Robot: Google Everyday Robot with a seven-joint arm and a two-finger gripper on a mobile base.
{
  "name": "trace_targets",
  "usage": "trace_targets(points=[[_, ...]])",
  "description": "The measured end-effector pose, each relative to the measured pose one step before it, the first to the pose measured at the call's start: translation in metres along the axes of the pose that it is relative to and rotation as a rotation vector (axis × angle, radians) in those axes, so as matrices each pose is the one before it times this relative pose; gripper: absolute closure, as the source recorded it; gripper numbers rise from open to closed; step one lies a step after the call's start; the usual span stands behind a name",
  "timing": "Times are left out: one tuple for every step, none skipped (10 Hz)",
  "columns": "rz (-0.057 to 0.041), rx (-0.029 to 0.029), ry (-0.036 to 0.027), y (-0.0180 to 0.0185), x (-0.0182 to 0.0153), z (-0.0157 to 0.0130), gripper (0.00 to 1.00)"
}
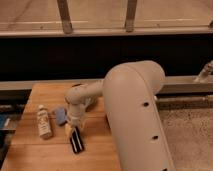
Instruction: Place the eraser on the white sponge
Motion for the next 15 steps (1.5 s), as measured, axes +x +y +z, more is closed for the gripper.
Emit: trace_targets(points=[[0.00207, 0.00536, 0.01228, -0.00095, -0.00025, 0.00291, 0.84], [0.00918, 0.00751, 0.02252, 0.00124, -0.00435, 0.0079, 0.94], [-0.00202, -0.0002, 0.00672, 0.00334, -0.00271, 0.00402, 0.99], [0.00283, 0.00065, -0.0031, -0.00159, 0.00009, -0.0017, 1.0], [0.0015, 0.00168, -0.00025, -0.00137, 0.0003, -0.00085, 1.0], [-0.00406, 0.00703, 0.00612, -0.0007, -0.00047, 0.00127, 1.0], [0.00972, 0.00865, 0.00292, -0.00277, -0.00219, 0.00213, 1.0], [-0.00305, -0.00326, 0.00021, 0.0034, -0.0007, -0.00062, 1.0], [0.00149, -0.00074, -0.00061, -0.00045, 0.00031, -0.00049, 1.0], [-0.0011, 0.00139, -0.00147, 0.00077, -0.00054, -0.00017, 1.0], [0.00216, 0.00539, -0.02278, -0.00165, -0.00231, -0.00421, 1.0], [0.00948, 0.00812, -0.03881, -0.00721, -0.00041, -0.0123, 1.0], [0.0096, 0.00327, -0.04166, -0.00735, -0.00172, -0.01137, 1.0], [-0.01508, -0.0112, -0.03661, 0.00137, -0.00055, -0.00589, 1.0], [-0.01648, -0.02232, -0.08, -0.00393, -0.00037, -0.01285, 1.0]])
